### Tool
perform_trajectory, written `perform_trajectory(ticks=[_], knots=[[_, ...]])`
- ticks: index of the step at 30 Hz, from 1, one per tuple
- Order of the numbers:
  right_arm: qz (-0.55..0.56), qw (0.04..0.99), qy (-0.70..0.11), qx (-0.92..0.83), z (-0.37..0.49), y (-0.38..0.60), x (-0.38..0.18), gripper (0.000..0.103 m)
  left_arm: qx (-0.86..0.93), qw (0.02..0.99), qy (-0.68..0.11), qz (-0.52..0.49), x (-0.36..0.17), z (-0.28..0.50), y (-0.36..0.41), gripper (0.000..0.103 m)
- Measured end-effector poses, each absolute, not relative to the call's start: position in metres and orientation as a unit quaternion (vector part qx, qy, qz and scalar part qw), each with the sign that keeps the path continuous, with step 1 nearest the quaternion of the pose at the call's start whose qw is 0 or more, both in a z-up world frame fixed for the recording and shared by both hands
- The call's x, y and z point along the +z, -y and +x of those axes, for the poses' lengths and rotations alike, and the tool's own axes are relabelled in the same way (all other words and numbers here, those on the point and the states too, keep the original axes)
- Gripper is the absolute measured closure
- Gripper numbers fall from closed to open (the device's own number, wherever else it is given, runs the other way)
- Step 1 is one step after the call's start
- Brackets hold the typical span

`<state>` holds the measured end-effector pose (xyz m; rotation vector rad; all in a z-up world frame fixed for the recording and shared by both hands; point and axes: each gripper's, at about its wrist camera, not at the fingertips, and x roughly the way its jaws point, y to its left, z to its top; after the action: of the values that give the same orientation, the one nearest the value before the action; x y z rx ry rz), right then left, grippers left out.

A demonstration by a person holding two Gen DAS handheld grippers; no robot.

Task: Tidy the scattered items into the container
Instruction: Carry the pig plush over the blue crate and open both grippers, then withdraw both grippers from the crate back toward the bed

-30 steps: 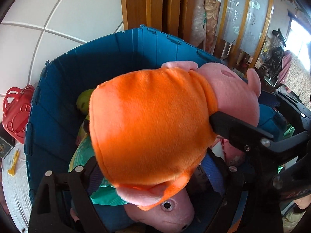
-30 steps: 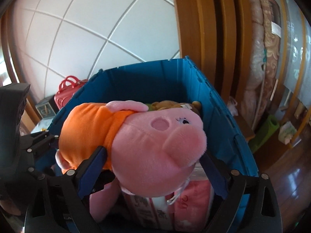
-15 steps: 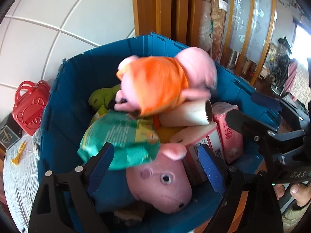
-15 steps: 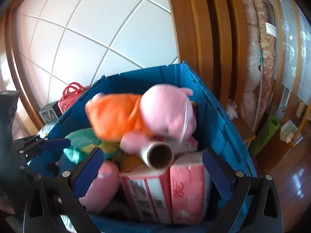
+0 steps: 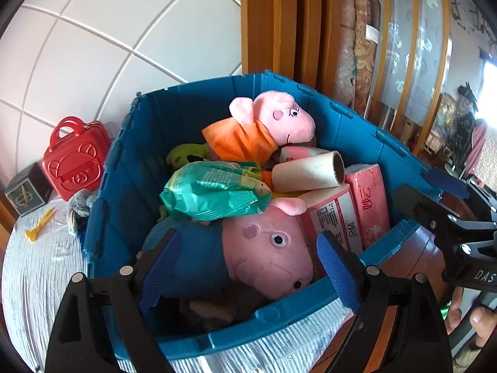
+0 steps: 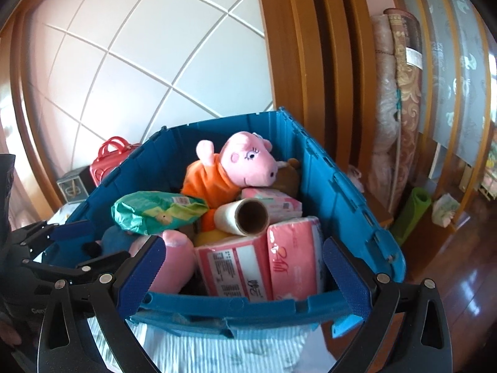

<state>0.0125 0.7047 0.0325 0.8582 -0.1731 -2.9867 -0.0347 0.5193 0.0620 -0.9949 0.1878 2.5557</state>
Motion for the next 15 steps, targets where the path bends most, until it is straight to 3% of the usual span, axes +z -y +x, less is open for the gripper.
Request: perform_trajectory(ticks=[9,11,15], knots=[[0.262,0.005,0.057,-0.964,0.025,-0.694,0.038,0.000,0.937,0.174,-0.044,-0.300,0.081,-0.008,-0.491,0.013],[0.264,0.012,0.058,-0.963,0.026,-0.686,0.038,0.000,0.943,0.165,-0.036,-0.287,0.086,-0.002,-0.478,0.005],[0.262,0.026,0.051,-0.963,0.028,-0.662,0.038,0.000,0.953,0.141,-0.023,-0.268,0.093,0.006,-0.450,0.004]])
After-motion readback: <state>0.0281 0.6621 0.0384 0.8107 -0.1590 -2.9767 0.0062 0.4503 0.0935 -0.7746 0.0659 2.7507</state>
